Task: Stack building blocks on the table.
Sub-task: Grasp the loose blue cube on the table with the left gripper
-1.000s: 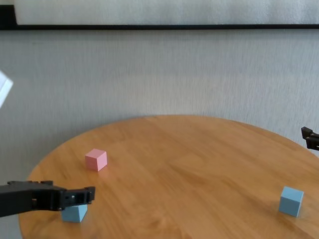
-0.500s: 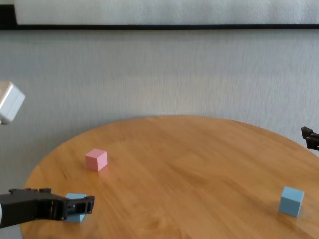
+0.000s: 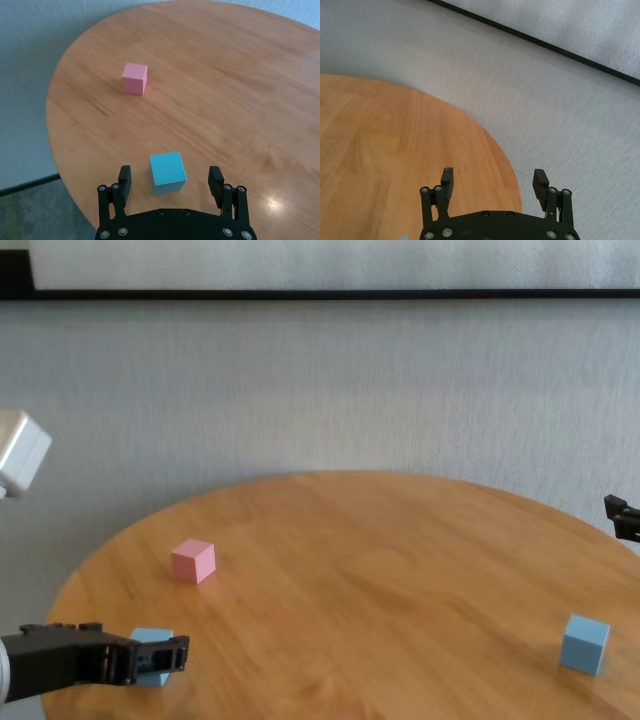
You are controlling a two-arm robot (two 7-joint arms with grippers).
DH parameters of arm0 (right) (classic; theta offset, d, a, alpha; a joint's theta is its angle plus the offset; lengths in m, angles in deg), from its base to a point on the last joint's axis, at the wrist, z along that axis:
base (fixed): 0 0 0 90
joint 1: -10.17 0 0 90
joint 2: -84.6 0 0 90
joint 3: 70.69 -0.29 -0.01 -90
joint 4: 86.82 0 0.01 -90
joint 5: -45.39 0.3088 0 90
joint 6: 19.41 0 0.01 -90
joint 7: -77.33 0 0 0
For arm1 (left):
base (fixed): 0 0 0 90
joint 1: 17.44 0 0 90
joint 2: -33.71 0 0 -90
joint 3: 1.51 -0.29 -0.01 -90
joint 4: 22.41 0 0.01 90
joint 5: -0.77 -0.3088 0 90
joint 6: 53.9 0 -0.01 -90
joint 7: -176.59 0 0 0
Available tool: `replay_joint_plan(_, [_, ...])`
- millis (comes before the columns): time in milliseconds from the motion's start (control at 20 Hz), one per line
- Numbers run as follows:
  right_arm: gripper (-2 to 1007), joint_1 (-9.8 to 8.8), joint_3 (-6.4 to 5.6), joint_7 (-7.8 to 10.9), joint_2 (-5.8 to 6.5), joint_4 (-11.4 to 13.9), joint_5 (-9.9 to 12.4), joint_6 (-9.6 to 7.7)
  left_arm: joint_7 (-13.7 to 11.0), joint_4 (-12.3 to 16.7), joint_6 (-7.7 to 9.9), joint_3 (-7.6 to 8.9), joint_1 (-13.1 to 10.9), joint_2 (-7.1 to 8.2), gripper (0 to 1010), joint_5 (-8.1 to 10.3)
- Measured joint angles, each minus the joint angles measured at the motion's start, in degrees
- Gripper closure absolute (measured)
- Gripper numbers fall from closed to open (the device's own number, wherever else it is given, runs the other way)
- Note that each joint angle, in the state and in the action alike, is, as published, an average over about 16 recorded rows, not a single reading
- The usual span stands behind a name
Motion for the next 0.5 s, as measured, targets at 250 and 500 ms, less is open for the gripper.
replay_joint_plan(250, [5,0.0,0.0,0.0,0.0,0.0,0.0,0.0,0.2,-1.3,-0.41,0.06,0.4,-0.91,10,-1.09])
replay_joint_plan(500, [5,0.0,0.0,0.0,0.0,0.0,0.0,0.0,0.4,-3.0,-1.08,-0.01,1.1,-1.77,10,-2.5])
